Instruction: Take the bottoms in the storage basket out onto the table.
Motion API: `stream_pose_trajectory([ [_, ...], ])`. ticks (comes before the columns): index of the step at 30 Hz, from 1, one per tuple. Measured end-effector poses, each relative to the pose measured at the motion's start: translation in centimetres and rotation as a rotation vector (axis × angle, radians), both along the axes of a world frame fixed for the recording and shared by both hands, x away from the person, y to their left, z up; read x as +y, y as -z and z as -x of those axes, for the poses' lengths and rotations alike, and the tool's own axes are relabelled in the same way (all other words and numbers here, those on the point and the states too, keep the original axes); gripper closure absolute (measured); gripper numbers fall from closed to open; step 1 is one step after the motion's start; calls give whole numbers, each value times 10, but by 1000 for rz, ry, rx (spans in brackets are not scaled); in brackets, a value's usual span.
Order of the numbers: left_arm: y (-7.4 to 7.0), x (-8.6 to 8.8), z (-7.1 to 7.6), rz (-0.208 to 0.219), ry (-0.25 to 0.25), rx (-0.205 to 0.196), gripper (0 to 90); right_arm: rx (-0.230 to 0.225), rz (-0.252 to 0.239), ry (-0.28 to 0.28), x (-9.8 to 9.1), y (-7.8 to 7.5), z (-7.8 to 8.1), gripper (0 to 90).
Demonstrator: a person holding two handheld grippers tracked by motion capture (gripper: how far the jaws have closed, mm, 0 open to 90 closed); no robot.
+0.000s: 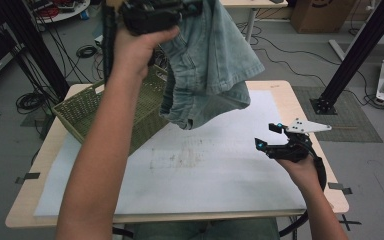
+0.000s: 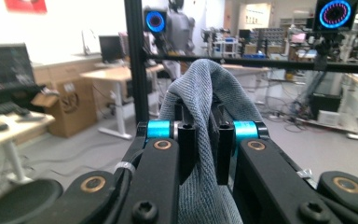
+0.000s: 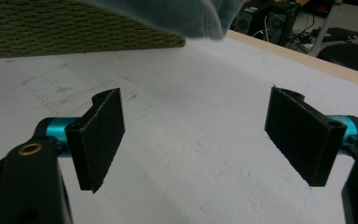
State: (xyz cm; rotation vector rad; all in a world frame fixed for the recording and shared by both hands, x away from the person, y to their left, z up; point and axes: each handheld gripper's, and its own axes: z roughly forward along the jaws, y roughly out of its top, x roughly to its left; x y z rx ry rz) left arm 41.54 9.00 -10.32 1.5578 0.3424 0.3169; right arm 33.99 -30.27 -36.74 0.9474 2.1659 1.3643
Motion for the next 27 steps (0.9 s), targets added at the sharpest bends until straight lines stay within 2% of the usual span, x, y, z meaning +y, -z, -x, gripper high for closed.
stream_pose_trajectory([
  [1, 4, -2, -1, -7, 7, 7, 845, -1, 0, 1, 0, 0, 0, 203],
  [3, 27, -14, -7, -24, 25, 39, 845, 2, 0, 1, 0, 0, 0, 203],
  [6, 51, -25, -11, -43, 35, 73, 844, 3, 1, 1, -1, 1, -1, 203],
  [9, 84, -34, -15, -34, 46, 123, 844, 5, 0, 3, -1, 2, -1, 203],
  [14, 144, -46, -18, -45, 77, 216, 843, 8, 0, 1, -2, 2, -1, 203],
  [15, 158, -48, -17, -44, 79, 229, 842, 7, 1, 1, -2, 2, -1, 203],
  [20, 200, -53, -13, -73, 78, 275, 838, 2, -4, 5, -4, 0, 1, 203],
  [23, 227, -55, -6, -70, 110, 317, 837, -2, -6, 6, -5, -1, 1, 203],
  [27, 261, -68, 9, -155, 145, 350, 837, 2, -3, 7, -4, 0, 1, 203],
])
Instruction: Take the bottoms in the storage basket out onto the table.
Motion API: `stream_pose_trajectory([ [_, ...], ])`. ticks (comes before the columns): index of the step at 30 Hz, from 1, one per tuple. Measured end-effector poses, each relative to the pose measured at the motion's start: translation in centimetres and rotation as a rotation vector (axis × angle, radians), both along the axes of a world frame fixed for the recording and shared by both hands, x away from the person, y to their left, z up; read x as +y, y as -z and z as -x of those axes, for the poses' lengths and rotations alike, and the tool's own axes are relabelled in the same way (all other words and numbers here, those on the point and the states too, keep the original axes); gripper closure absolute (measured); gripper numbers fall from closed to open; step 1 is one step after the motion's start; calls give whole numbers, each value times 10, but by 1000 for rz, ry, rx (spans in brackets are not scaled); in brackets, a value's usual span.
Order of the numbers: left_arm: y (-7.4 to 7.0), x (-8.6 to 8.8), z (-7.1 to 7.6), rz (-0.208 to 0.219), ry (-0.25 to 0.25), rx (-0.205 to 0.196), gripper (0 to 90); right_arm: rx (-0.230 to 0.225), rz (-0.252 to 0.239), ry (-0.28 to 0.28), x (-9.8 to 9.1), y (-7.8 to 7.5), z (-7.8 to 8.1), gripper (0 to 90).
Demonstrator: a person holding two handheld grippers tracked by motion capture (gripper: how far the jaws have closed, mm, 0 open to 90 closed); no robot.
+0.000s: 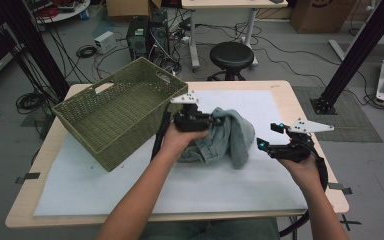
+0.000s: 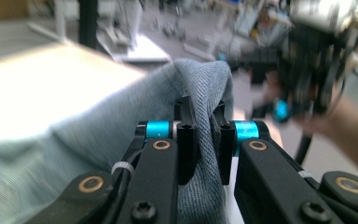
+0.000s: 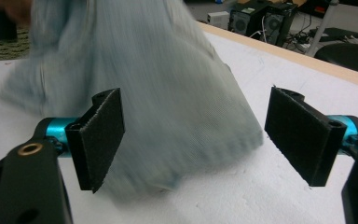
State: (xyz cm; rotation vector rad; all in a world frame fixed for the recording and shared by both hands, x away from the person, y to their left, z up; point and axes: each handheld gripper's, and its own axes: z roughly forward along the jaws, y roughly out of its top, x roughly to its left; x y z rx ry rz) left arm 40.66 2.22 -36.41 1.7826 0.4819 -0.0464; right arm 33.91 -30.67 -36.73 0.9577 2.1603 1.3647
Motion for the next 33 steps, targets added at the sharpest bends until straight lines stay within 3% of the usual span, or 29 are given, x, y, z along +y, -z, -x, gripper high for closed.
stream_pose_trajectory([
  [4, 25, -16, 15, -40, 57, 26, 834, -1, 5, -5, 2, 1, 0, 203],
  [8, 37, -29, 28, -85, 92, 19, 799, -1, 4, -6, 3, 1, 0, 203],
  [12, 30, -29, 39, -99, 65, -60, 524, 0, 0, -7, 2, 1, 0, 203],
  [14, 19, -21, 44, -86, 35, -96, 424, 1, -1, -7, 2, 1, 0, 203],
  [20, -10, 19, 48, -50, -72, -163, 267, -1, -9, -7, 1, -1, 0, 203],
  [23, -18, 38, 46, -35, -113, -164, 227, -8, -13, -8, 0, -2, -1, 203],
  [25, -22, 49, 45, -51, -135, -170, 197, -12, -12, -8, 0, -3, -1, 203],
  [30, -28, 68, 41, -62, -139, -191, 181, -5, -7, -7, 1, -2, -3, 202],
  [33, -27, 83, 34, -43, -163, -174, 180, 1, -2, -9, 3, -1, -4, 203],
])
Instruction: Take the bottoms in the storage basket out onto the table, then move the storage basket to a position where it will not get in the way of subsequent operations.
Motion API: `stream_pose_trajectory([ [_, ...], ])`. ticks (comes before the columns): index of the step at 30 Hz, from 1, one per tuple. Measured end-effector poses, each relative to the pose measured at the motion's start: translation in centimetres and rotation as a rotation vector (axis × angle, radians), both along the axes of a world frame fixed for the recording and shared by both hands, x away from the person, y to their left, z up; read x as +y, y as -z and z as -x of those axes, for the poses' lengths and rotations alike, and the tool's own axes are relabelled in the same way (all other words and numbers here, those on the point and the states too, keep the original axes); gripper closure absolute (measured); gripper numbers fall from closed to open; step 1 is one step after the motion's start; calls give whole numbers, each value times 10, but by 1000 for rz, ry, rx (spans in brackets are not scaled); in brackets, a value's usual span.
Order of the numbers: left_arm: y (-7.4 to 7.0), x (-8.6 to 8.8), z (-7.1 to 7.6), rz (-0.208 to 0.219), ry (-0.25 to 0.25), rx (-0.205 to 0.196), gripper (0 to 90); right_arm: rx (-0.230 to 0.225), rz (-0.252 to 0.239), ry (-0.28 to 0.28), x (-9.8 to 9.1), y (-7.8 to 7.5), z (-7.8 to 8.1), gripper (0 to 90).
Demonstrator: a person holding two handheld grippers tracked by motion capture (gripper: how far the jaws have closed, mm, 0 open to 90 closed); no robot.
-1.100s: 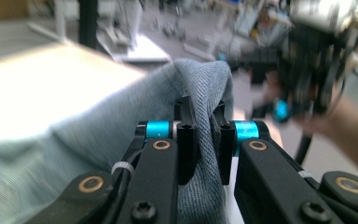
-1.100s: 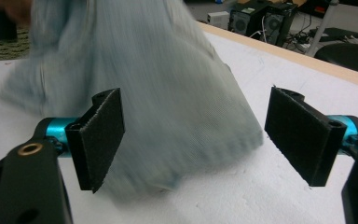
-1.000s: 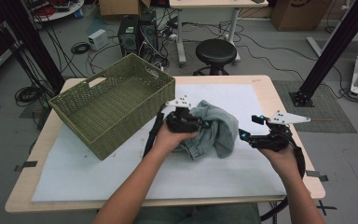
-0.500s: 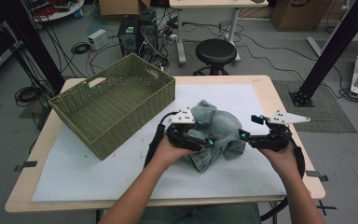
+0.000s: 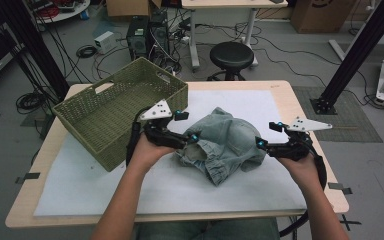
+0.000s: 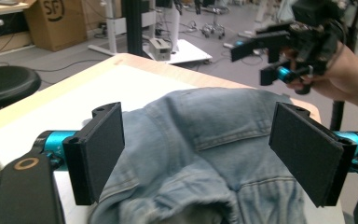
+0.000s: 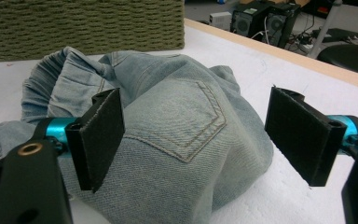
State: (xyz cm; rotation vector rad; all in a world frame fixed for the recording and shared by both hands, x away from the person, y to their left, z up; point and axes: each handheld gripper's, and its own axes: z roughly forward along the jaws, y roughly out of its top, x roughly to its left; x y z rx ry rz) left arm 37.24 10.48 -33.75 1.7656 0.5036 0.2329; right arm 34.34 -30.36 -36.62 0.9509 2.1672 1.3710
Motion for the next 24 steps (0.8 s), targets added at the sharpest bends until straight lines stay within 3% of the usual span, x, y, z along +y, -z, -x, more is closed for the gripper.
stream_pose_trajectory([
  [4, 2, 17, -7, 17, -34, 14, 177, 4, 1, -1, 2, 0, -1, 203],
  [7, 1, 25, -6, 60, 0, -38, 131, 8, 0, 3, 2, 1, -3, 203],
  [9, 0, 29, -6, 68, 0, -54, 131, 16, -6, 6, 3, 2, -5, 203],
  [13, 1, 34, -8, 51, -21, -44, 131, 13, -10, -2, 5, 2, -7, 203],
  [21, 6, 33, -12, -30, -58, -27, 132, 21, -13, -1, 1, 4, -11, 203],
  [24, 6, 32, -10, -37, -68, -33, 132, 20, -10, -9, 4, 4, -9, 203],
])
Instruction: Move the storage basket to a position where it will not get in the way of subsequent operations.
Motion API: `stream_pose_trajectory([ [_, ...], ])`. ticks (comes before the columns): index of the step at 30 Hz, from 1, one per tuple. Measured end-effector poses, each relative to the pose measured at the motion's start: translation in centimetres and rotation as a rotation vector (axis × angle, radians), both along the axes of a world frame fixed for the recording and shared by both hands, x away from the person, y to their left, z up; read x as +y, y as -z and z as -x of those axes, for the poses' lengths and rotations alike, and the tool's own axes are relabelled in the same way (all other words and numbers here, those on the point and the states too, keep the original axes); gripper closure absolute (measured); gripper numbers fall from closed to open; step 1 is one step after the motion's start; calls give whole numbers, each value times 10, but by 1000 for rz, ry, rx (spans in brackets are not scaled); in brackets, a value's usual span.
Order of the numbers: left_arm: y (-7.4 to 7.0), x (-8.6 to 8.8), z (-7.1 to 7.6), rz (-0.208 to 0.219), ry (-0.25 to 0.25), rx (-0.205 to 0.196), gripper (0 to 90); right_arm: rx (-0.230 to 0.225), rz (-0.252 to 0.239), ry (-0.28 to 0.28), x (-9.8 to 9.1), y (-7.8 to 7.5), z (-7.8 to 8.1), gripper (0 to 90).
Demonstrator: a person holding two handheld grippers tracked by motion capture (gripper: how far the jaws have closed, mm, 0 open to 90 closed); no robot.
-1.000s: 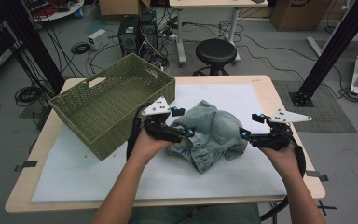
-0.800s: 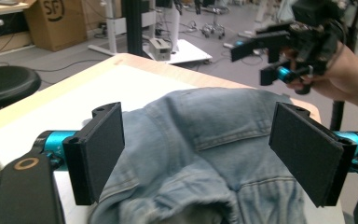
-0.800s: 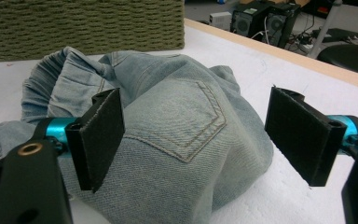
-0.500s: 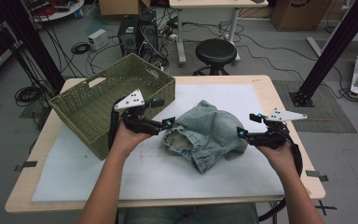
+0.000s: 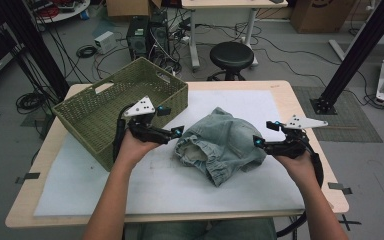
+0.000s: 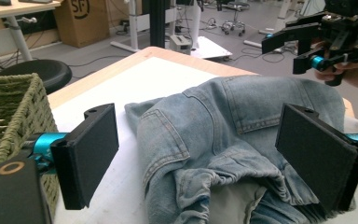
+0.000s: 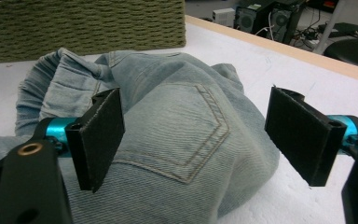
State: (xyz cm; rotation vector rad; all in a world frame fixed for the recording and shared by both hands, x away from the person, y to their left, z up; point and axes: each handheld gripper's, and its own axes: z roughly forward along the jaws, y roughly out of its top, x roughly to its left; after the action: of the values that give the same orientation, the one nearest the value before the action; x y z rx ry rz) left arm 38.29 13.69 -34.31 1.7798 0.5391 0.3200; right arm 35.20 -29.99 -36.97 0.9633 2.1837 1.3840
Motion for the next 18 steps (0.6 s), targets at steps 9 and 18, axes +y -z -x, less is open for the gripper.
stream_pose_trajectory([
  [9, 3, 0, -3, -7, -2, 18, 132, 0, 6, -30, 9, -1, 4, 203],
  [18, 5, -1, -5, -31, -20, 24, 132, 26, 54, -84, 27, 9, 7, 203],
])
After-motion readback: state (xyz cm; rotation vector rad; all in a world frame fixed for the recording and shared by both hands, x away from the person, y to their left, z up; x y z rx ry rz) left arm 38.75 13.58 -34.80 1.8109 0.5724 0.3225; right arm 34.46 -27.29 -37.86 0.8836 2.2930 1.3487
